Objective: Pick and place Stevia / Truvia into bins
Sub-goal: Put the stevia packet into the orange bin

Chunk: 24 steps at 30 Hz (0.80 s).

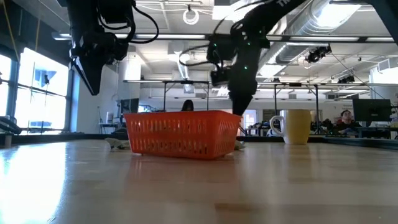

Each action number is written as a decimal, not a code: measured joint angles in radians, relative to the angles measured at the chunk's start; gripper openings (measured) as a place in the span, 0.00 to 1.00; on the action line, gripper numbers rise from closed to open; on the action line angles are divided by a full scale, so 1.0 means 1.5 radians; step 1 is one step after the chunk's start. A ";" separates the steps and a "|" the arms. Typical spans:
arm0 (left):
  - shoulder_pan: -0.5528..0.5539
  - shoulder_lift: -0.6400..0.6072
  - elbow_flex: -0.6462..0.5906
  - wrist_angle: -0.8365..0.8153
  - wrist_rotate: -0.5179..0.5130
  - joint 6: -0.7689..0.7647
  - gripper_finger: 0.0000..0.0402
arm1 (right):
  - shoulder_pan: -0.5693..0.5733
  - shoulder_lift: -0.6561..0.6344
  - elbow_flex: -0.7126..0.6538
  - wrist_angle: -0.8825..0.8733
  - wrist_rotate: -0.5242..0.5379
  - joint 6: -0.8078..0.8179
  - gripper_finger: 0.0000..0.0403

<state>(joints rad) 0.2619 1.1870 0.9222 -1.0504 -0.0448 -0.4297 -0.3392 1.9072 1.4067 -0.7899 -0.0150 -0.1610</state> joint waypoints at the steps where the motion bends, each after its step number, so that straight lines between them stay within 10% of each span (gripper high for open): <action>1: 0.000 0.000 0.000 0.000 0.000 0.000 0.29 | -0.017 0.000 0.000 -0.009 -0.002 -0.005 0.39; 12: 0.000 0.000 0.000 0.005 -0.050 0.008 0.29 | -0.038 0.040 -0.001 0.008 0.002 0.093 0.67; 24: 0.000 0.000 0.000 0.000 -0.054 0.022 0.29 | -0.044 0.090 -0.001 0.017 0.079 0.230 0.46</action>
<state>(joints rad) 0.2623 1.1870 0.9222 -1.0499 -0.1253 -0.3973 -0.4057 2.0420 1.4055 -0.7639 0.1037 0.1844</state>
